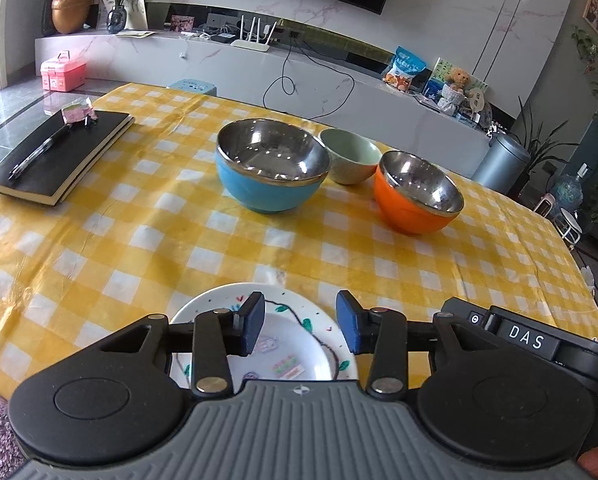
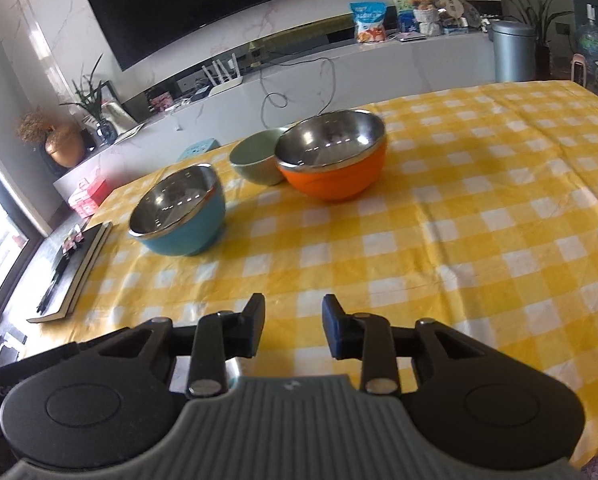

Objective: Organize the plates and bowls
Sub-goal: 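Open the left gripper to release the small plate and withdraw, then move the left gripper to the orange bowl rim and close on it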

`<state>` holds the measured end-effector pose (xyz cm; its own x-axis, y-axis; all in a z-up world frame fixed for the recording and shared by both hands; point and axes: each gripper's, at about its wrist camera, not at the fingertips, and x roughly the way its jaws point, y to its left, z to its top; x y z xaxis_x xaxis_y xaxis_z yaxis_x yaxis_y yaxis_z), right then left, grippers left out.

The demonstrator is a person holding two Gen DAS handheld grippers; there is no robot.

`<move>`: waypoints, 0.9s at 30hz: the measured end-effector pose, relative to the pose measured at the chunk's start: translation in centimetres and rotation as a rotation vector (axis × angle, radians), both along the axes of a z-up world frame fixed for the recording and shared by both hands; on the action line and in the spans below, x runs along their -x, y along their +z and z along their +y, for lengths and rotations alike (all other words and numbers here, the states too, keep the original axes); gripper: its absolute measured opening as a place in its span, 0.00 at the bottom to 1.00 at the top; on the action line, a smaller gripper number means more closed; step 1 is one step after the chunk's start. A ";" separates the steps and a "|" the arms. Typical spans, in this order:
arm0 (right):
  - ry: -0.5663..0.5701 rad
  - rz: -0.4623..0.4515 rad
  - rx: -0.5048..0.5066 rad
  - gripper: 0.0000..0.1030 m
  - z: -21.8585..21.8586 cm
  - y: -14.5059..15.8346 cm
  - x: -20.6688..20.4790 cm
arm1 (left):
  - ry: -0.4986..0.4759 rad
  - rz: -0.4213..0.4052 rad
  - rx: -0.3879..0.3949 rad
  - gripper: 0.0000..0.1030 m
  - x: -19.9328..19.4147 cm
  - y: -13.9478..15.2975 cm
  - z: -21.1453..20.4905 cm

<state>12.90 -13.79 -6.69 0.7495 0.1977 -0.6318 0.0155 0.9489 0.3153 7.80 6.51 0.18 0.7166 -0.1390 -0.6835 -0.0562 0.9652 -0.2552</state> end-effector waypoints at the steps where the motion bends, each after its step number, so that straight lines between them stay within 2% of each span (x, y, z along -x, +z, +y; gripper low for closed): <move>1: -0.024 -0.002 0.011 0.31 -0.6 0.0 -0.1 | -0.007 -0.002 -0.002 0.51 -0.3 0.1 -0.4; 11: -0.174 0.017 0.028 0.32 -5.8 0.1 -2.2 | -0.069 0.001 -0.007 0.56 -4.2 0.7 -4.5; 14: -0.181 0.009 0.003 0.33 -6.8 0.4 -3.2 | -0.085 -0.006 -0.015 0.60 -5.5 0.9 -5.5; 16: -0.164 -0.002 0.005 0.40 -7.0 0.7 -3.9 | -0.093 -0.011 -0.024 0.61 -6.4 1.0 -6.1; 21: -0.136 -0.026 0.023 0.47 -7.5 1.3 -5.8 | -0.106 -0.009 -0.035 0.63 -8.7 0.9 -7.4; 27: -0.139 0.013 0.030 0.53 -8.0 1.5 -9.3 | -0.083 -0.019 -0.046 0.67 -11.7 0.9 -8.3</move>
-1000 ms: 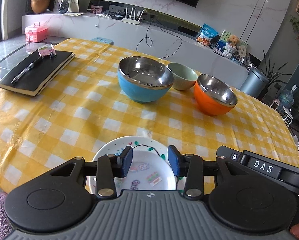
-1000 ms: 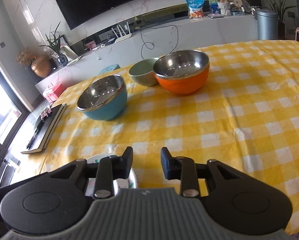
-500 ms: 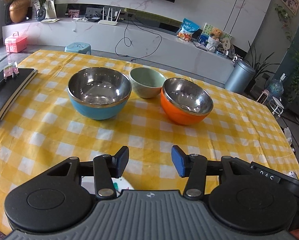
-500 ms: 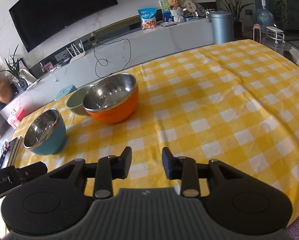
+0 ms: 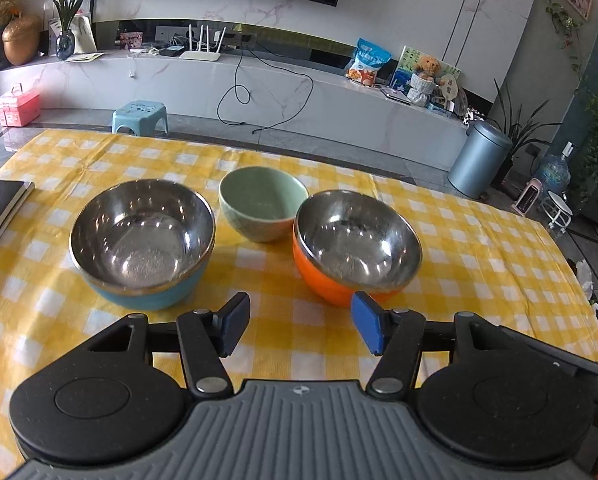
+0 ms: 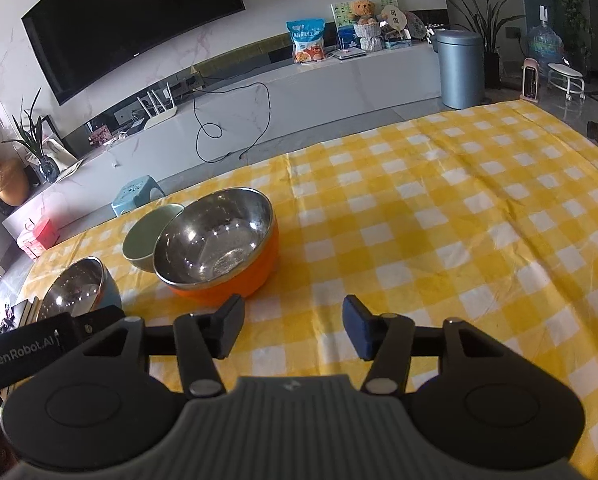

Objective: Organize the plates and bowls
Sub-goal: 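Move the left gripper to the orange bowl rim and close on it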

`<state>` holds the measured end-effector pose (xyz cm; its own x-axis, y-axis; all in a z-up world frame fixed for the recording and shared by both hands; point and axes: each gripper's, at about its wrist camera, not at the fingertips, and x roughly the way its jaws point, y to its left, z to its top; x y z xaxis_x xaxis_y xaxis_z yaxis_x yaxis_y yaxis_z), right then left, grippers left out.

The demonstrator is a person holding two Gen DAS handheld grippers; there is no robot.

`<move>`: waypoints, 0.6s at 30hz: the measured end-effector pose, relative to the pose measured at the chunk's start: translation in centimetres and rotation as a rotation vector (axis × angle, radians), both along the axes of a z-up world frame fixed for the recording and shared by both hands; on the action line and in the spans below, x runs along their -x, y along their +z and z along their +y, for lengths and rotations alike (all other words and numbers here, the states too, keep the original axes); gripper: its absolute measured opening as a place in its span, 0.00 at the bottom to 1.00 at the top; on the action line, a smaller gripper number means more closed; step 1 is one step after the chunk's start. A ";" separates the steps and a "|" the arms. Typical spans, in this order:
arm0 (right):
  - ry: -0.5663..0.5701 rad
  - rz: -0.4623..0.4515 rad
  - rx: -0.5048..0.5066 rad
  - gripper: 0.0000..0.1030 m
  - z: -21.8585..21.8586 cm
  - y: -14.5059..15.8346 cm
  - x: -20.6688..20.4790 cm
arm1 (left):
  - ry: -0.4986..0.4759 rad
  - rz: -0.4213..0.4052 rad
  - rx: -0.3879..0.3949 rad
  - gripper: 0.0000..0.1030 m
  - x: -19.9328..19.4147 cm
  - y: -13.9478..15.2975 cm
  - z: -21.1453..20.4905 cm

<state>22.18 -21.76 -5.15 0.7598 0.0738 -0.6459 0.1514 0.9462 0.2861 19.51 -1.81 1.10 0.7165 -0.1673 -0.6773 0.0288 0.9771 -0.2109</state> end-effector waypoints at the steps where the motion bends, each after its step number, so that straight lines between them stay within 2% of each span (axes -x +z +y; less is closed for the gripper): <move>1: 0.000 -0.001 -0.007 0.53 0.0 0.1 -0.6 | 0.004 -0.001 0.001 0.67 -0.5 0.0 -0.1; 7: -0.004 -0.047 0.007 0.53 0.5 0.9 -4.0 | 0.032 -0.007 0.000 0.67 -3.6 -0.1 -1.0; 12: -0.037 -0.028 -0.013 0.53 0.3 0.3 -6.6 | 0.066 0.043 0.031 0.67 -6.0 -1.2 -1.8; 18: -0.066 0.015 -0.080 0.52 -0.7 -1.6 -8.8 | 0.050 0.045 0.001 0.67 -7.4 -2.3 -3.0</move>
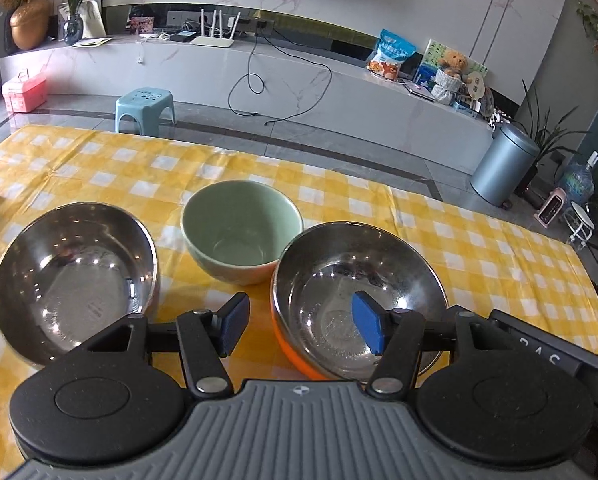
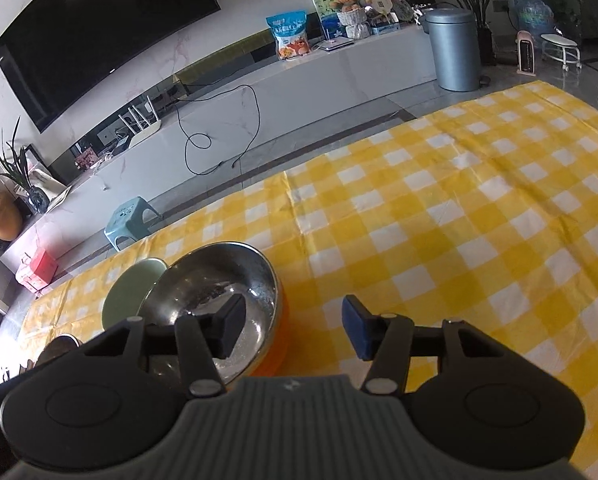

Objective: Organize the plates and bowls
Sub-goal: 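Move the left gripper to the orange bowl rim and close on it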

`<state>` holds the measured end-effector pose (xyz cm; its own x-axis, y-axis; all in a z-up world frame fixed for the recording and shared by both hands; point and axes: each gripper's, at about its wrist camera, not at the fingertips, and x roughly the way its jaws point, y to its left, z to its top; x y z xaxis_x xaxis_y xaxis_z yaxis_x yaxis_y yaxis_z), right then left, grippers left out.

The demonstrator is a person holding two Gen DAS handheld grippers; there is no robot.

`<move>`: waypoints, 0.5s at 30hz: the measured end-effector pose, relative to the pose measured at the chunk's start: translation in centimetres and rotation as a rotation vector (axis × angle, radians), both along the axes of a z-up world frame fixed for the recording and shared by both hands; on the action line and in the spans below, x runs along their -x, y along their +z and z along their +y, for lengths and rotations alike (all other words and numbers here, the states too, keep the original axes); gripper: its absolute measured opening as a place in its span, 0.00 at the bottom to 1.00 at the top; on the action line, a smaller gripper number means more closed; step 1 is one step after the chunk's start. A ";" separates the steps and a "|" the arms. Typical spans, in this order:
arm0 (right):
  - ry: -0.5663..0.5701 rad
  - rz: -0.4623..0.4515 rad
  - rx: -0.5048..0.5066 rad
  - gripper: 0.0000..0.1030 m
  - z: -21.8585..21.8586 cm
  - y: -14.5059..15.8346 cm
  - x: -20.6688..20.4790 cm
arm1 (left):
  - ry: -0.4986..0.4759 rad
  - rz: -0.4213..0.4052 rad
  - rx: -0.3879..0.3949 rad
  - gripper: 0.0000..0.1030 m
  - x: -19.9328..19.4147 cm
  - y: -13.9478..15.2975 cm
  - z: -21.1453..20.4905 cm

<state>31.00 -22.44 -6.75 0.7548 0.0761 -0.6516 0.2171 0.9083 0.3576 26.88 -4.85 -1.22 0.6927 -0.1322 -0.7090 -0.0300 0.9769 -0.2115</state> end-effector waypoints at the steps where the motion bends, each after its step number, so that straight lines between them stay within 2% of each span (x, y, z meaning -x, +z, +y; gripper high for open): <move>1: -0.005 0.004 0.009 0.52 0.0 -0.3 -0.3 | -0.008 0.000 -0.002 0.67 -0.2 -0.2 -0.2; 6: -0.001 0.016 0.010 0.47 -0.1 -1.4 -1.1 | -0.005 0.014 -0.038 0.65 -1.0 -1.5 -0.3; 9: 0.009 0.007 0.011 0.42 0.1 -1.8 -1.3 | -0.002 0.014 -0.049 0.52 -1.1 -1.8 -0.3; 11: 0.017 -0.003 0.015 0.37 0.3 -2.0 -1.3 | -0.002 0.005 -0.059 0.48 -1.0 -1.9 -0.4; 15: 0.032 -0.023 0.013 0.24 0.6 -2.0 -1.2 | -0.035 -0.003 -0.051 0.34 -0.9 -1.9 -0.7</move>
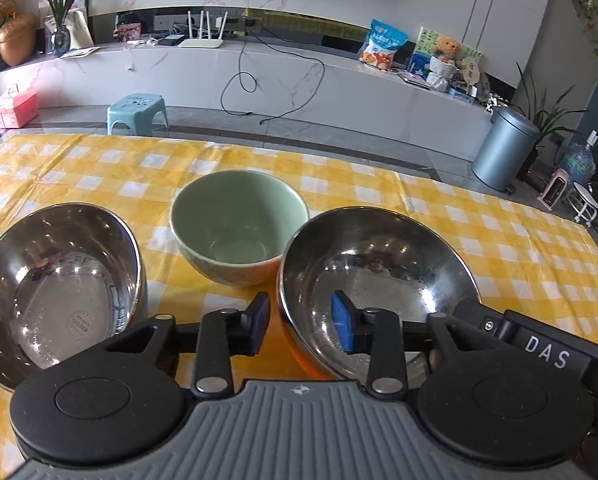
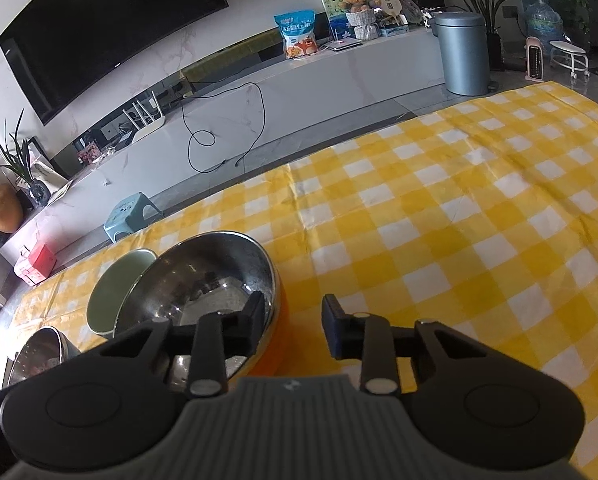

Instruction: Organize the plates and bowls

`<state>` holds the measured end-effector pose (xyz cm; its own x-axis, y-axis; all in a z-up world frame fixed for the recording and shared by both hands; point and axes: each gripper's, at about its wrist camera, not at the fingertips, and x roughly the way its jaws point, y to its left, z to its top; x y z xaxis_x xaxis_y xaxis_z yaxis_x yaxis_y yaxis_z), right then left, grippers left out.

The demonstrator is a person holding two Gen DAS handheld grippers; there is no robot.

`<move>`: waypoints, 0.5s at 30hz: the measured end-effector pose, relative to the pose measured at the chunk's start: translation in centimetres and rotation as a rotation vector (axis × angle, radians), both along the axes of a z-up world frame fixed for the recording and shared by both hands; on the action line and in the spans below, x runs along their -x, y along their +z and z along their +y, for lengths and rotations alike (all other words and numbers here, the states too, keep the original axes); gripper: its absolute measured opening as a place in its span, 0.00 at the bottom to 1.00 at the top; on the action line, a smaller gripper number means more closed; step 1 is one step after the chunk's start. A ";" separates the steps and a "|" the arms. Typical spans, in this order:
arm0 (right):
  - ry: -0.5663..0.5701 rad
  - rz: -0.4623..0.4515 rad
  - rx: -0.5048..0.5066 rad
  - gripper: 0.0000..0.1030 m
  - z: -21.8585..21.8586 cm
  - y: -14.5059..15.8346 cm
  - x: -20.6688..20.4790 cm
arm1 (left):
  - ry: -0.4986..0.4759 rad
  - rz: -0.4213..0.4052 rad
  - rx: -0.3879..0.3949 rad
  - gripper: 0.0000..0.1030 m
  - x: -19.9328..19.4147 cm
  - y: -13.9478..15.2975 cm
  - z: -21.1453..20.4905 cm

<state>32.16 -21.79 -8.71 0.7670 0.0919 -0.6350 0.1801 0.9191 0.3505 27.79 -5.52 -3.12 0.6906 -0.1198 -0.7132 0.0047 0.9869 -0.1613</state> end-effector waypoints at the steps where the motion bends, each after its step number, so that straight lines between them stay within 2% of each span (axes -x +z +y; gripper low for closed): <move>1: 0.006 -0.002 -0.001 0.20 0.1 0.0 -0.1 | 0.002 0.001 -0.005 0.31 0.0 0.0 -0.1; 4: 0.019 -0.005 -0.002 0.10 0.3 0.2 -0.1 | 0.015 0.002 -0.015 0.22 0.0 0.0 -0.2; 6: 0.020 -0.002 -0.004 0.08 0.5 0.3 -0.1 | 0.027 0.009 -0.012 0.15 0.0 0.2 -0.2; 11: -0.015 0.009 0.006 0.07 0.4 0.8 0.8 | 0.026 0.015 -0.026 0.14 0.9 0.6 -0.7; 15: -0.006 0.022 -0.014 0.07 -0.1 1.3 2.4 | 0.026 0.016 -0.001 0.13 2.6 1.3 -0.3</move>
<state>29.72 -21.94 -7.40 0.7532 0.0964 -0.6506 0.1933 0.9131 0.3591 25.19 -5.84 -1.78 0.6822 -0.1011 -0.7241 -0.0237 0.9868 -0.1601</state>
